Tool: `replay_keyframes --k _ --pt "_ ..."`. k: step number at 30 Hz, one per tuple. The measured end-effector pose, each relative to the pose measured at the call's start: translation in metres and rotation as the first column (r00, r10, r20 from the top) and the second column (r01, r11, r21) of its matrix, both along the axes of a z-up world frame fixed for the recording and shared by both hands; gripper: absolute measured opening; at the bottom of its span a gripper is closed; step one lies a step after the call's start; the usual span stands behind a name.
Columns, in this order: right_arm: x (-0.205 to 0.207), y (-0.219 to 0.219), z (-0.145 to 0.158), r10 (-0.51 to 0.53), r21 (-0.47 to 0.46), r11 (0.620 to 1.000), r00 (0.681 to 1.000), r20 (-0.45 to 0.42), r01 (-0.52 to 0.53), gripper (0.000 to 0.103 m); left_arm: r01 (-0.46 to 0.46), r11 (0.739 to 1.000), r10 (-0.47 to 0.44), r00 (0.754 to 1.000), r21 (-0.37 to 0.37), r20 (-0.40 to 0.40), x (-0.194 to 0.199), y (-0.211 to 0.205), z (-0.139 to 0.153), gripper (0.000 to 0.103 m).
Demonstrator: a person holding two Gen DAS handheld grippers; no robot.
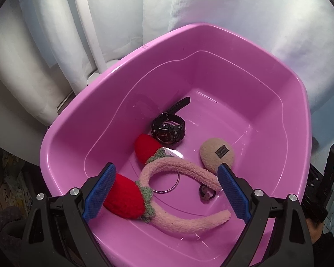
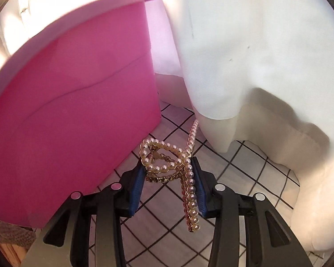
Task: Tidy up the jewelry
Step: 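Carry the pearl clip with right tool over the tub, then open right tool to drop the pearl clip into the tub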
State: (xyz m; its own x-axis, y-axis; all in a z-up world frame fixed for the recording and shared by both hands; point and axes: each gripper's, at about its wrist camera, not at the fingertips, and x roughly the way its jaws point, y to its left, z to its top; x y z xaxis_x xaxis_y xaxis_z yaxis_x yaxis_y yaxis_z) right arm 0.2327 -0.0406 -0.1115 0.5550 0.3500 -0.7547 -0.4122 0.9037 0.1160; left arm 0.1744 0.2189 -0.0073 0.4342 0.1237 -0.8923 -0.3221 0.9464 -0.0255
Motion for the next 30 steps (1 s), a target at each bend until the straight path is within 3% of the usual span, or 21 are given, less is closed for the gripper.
replay_keyframes --k 6,10,16,22,26,30 --pt "-0.031 -0.014 0.065 -0.028 0.063 0.998 0.998 0.055 0.024 0.039 0.018 1.0 -0.018 1.0 0.0 0.011 -0.004 -0.001 0.002 0.091" --pt "-0.052 -0.019 0.113 0.006 0.088 0.996 0.993 0.117 -0.016 0.039 0.017 1.0 -0.017 1.0 0.012 0.018 -0.007 0.004 0.005 0.091" --pt "-0.06 0.026 0.173 0.104 0.149 0.981 0.982 0.154 -0.128 0.039 0.001 1.0 -0.002 0.999 0.029 0.039 -0.011 0.014 0.013 0.091" --pt "-0.042 0.087 0.167 0.209 0.123 0.969 0.976 0.063 -0.215 0.039 -0.011 0.999 0.01 0.999 0.032 0.04 -0.01 0.021 0.014 0.091" --pt "-0.028 0.133 0.131 0.244 0.094 0.966 0.969 -0.029 -0.24 0.039 -0.014 1.0 0.013 1.0 0.024 0.025 -0.006 0.024 0.011 0.091" --pt "-0.01 0.152 0.105 0.252 0.069 0.967 0.956 -0.151 -0.244 0.039 -0.004 1.0 0.004 1.0 -0.009 0.0 -0.001 0.024 0.005 0.091"
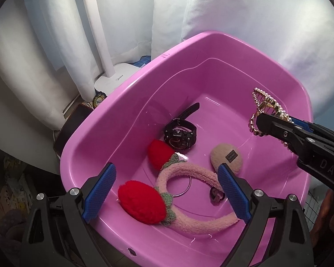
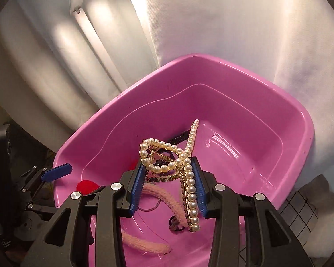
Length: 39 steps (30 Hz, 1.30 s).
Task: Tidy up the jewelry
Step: 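Open right tool to drop the pearl clip into the tub, then move both open tools back over the table toward the remaining items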
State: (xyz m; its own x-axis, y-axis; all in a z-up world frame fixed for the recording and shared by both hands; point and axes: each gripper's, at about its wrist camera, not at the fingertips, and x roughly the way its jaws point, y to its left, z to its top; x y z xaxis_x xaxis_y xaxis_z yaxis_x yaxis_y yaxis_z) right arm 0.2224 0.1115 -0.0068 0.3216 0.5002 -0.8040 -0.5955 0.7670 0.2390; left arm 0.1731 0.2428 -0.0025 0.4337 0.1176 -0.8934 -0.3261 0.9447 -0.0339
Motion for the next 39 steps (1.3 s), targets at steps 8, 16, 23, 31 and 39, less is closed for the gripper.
replay_keyframes --k 8,16,23,31,39 --pt "0.017 0.023 -0.023 -0.029 -0.108 0.994 0.996 -0.089 0.02 0.039 -0.001 0.999 -0.002 0.999 -0.045 -0.053 0.005 0.0 -0.013 0.091" --pt "0.023 0.02 -0.027 -0.042 -0.132 0.991 0.992 -0.122 0.025 0.047 0.007 0.999 -0.009 0.999 -0.045 -0.049 0.004 -0.001 -0.011 0.091" --pt "0.018 0.024 -0.015 -0.038 -0.161 0.987 0.997 -0.072 0.026 0.065 0.007 0.999 -0.009 0.999 -0.044 -0.046 0.002 0.0 -0.009 0.091" --pt "0.014 0.019 -0.011 -0.045 -0.146 0.989 0.997 -0.066 0.035 0.065 0.004 0.999 -0.006 0.999 -0.046 -0.033 -0.003 0.003 -0.004 0.091" --pt "-0.012 -0.002 0.017 -0.072 -0.068 0.995 0.997 -0.001 0.072 0.065 0.025 0.999 -0.024 0.999 -0.038 0.031 -0.023 0.003 0.019 0.091"
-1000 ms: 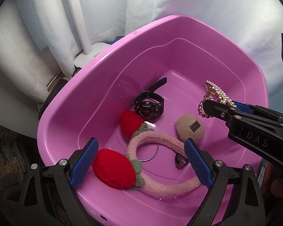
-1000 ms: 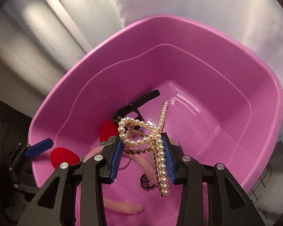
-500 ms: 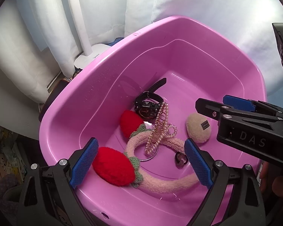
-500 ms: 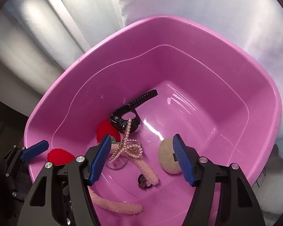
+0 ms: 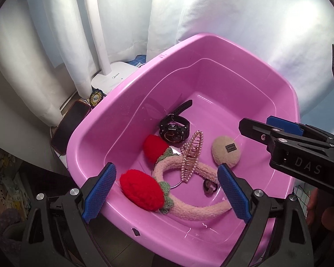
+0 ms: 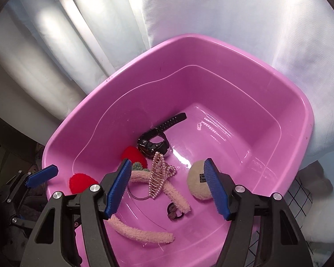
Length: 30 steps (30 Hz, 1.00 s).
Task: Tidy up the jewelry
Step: 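Move both open tools back over the table toward the remaining items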
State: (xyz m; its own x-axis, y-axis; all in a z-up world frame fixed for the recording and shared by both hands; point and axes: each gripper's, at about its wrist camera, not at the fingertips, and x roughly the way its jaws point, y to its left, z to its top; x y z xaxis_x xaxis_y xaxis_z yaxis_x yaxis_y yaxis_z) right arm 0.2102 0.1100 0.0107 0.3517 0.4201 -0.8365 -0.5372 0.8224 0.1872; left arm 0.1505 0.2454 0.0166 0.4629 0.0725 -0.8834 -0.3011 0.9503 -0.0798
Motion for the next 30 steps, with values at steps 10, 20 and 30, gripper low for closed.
replay_keyframes --k 10,20,30 --pt "-0.087 -0.071 0.02 -0.127 0.186 0.977 0.986 0.111 0.105 0.068 0.043 0.998 -0.047 0.991 0.038 0.124 -0.047 -0.016 0.034 0.091" --pt "-0.173 -0.229 -0.008 -0.357 0.182 0.925 0.926 0.125 0.333 0.069 0.177 0.984 -0.172 0.956 0.0 0.238 -0.088 -0.104 0.056 0.093" --pt "-0.233 -0.384 -0.06 -0.527 0.055 0.85 0.841 0.123 0.524 0.069 0.325 0.946 -0.316 0.925 -0.011 0.211 -0.144 -0.244 0.001 0.095"
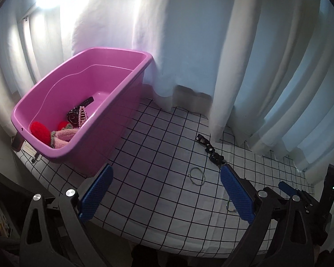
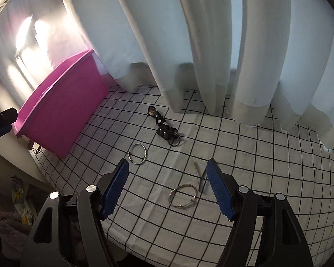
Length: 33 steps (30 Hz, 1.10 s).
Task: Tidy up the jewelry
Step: 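Move both open tools back over the table toward the remaining items, then grasp the silver ring with left tool while right tool grasps the brown hairpins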
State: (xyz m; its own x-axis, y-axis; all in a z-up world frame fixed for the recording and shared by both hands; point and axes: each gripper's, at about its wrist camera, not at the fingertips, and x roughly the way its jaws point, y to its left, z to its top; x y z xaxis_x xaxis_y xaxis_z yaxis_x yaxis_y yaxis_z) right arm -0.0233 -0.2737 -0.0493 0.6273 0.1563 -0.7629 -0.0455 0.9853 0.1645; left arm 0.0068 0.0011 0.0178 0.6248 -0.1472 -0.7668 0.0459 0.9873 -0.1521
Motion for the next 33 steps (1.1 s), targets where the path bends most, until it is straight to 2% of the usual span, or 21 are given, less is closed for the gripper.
replay_keyframes --k 4,9,13,16,20,23,33 --pt "-0.008 -0.023 -0.03 -0.003 0.013 1.0 0.999 -0.034 0.003 0.069 0.001 0.999 0.001 0.998 0.032 -0.057 -0.009 -0.039 -0.05 0.095" --pt "0.004 -0.03 -0.063 -0.009 -0.002 1.0 0.998 -0.064 0.009 0.069 -0.042 0.997 0.05 0.991 0.069 -0.123 0.0 -0.06 -0.108 0.095" --pt "0.022 -0.031 -0.089 -0.043 0.023 0.999 0.995 -0.093 0.045 0.069 -0.05 0.993 0.064 0.99 0.111 -0.126 0.019 -0.07 -0.138 0.095" --pt "0.035 -0.028 -0.101 -0.069 0.037 0.997 0.994 -0.085 0.073 0.069 -0.047 0.99 0.063 0.991 0.134 -0.121 0.034 -0.075 -0.154 0.095" --pt "0.045 -0.021 -0.11 -0.098 -0.002 0.995 0.993 -0.063 0.098 0.069 -0.034 0.989 0.053 0.99 0.147 -0.129 0.051 -0.078 -0.173 0.095" --pt "0.048 -0.017 -0.114 -0.112 -0.031 0.993 0.992 -0.054 0.111 0.069 -0.029 0.988 0.047 0.992 0.154 -0.116 0.06 -0.079 -0.181 0.095" --pt "0.051 -0.006 -0.123 -0.134 -0.078 0.988 0.99 -0.037 0.131 0.069 0.025 0.987 -0.003 0.99 0.158 -0.143 0.074 -0.096 -0.2 0.095"
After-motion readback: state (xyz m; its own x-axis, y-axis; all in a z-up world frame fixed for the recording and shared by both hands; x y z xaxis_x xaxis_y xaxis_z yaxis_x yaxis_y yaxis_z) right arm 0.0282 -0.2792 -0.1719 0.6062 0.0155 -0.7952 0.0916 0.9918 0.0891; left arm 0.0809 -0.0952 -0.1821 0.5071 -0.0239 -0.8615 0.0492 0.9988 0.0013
